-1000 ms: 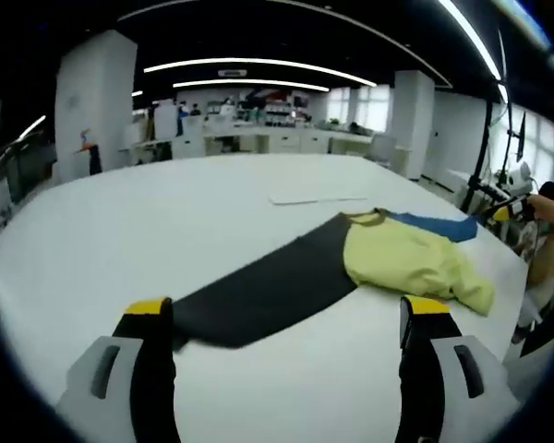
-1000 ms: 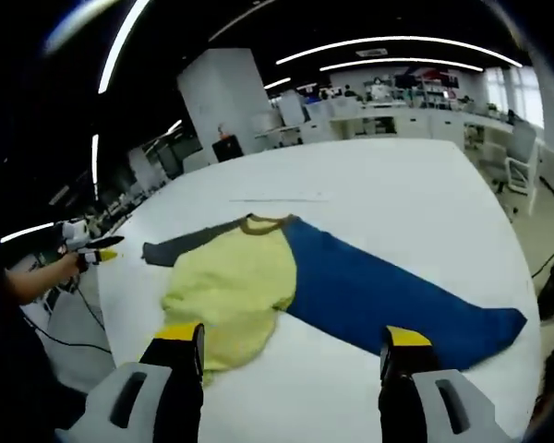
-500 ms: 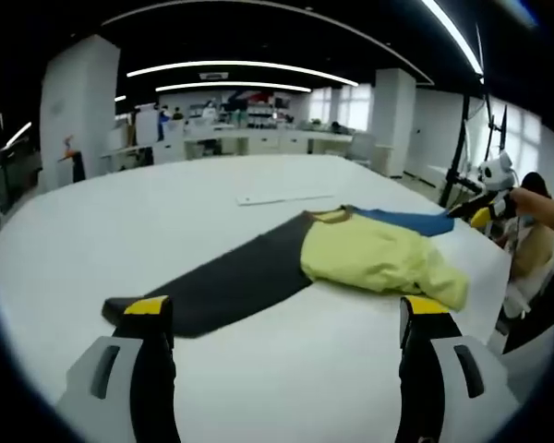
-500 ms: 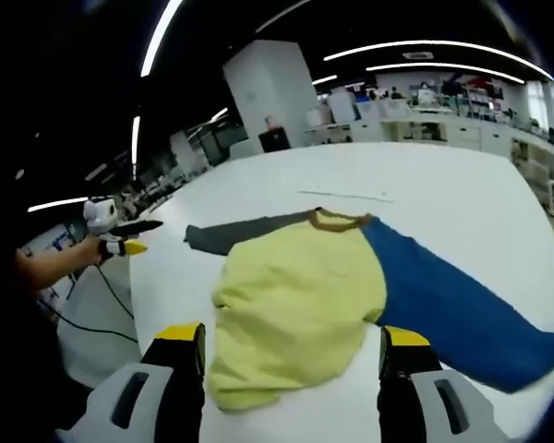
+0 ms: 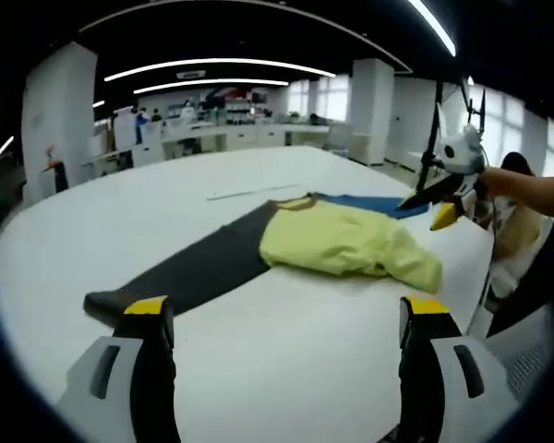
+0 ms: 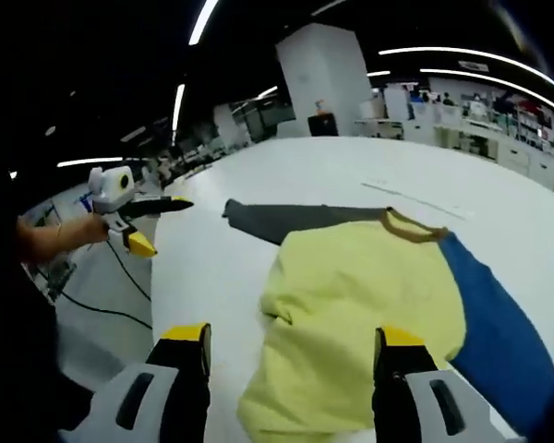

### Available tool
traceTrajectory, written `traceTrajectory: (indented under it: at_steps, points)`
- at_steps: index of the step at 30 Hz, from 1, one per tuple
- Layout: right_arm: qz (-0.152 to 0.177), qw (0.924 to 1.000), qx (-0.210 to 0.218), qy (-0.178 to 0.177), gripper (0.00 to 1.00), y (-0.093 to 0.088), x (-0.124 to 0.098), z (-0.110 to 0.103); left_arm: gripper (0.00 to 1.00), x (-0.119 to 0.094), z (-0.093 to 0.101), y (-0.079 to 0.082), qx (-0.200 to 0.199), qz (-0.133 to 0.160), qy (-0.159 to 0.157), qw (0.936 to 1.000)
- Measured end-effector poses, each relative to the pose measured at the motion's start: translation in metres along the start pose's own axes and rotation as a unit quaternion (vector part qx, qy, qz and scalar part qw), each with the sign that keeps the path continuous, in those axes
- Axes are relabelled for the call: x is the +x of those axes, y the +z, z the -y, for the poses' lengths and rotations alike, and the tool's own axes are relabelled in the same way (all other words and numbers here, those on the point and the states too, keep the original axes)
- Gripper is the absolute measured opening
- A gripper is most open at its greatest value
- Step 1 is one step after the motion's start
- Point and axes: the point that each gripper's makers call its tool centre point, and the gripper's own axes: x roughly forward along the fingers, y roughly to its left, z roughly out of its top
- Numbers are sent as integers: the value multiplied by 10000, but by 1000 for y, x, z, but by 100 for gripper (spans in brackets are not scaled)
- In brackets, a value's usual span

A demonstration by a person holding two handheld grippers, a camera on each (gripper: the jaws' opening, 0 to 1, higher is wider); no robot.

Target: Fold the garment on the visible template until the final outline fits inside the template.

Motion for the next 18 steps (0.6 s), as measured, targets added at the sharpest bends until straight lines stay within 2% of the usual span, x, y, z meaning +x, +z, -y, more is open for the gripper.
traceTrajectory:
  at_steps: [7,12,16,18]
  points:
    - [-160,9992,-371,32,61,2,28,-15,97,2,17,-3,152,-66,-179,9997]
    - [-467,9923,-1119,-247,54,-8,48,-19,96,5,26,-3,264,-82,-240,9993]
    - [-493,9911,-1192,-340,46,-12,64,-23,95,6,29,-5,347,-112,-275,9990]
    - [-529,9881,-1281,-673,42,-12,67,-16,93,6,31,-5,370,-126,-320,9987]
